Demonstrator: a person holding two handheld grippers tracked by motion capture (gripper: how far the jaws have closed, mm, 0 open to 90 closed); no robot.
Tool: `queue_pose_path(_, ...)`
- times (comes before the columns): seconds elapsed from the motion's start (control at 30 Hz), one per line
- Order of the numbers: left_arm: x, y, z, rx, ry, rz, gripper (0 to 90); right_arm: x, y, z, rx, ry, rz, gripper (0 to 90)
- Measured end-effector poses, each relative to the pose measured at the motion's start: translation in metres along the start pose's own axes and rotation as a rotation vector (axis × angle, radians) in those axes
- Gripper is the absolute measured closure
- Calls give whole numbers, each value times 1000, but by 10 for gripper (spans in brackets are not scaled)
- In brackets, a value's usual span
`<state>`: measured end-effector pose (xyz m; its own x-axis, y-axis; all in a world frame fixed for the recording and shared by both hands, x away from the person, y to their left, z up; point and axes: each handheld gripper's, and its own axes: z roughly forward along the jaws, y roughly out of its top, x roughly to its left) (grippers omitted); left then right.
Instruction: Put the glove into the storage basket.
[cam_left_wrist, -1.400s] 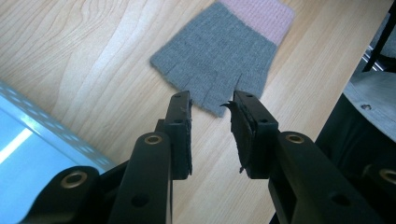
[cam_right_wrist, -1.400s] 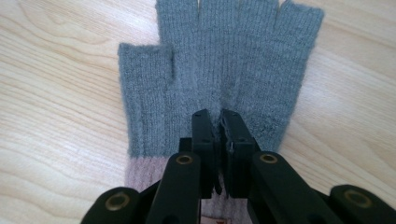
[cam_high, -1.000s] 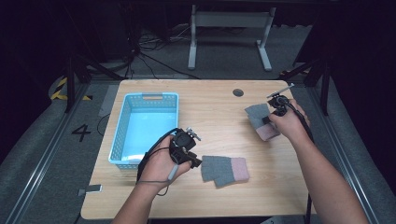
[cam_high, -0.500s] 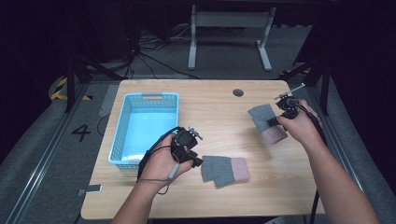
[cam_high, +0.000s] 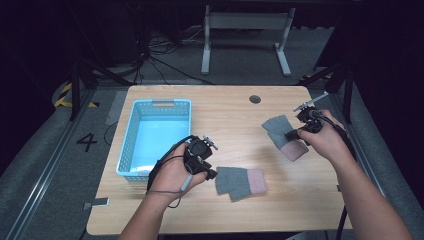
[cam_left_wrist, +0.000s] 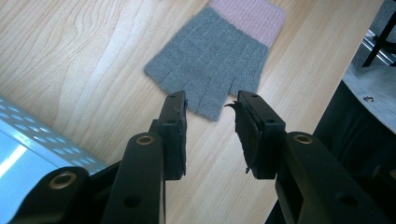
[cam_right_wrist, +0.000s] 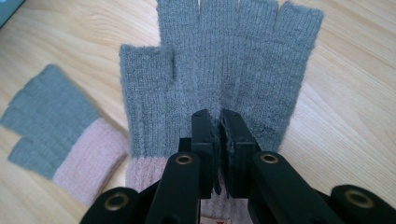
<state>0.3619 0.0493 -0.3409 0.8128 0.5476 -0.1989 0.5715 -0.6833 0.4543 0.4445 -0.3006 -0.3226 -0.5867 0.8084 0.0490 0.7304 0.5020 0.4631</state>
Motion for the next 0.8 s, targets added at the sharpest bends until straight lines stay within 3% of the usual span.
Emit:
queue_pose_path(0.27, 0, -1, -2, 0, 1, -1, 646, 17, -1, -5, 1, 32, -62, 850)
queue_pose_path(0.43, 0, -2, -3, -6, 4, -4, 643, 33, -1, -7, 11, 65, -152, 848)
queue_pose_path(0.8, 2, -8, -8, -14, 14, -20, 643, 55, 4, -7, 25, 107, -255, 848)
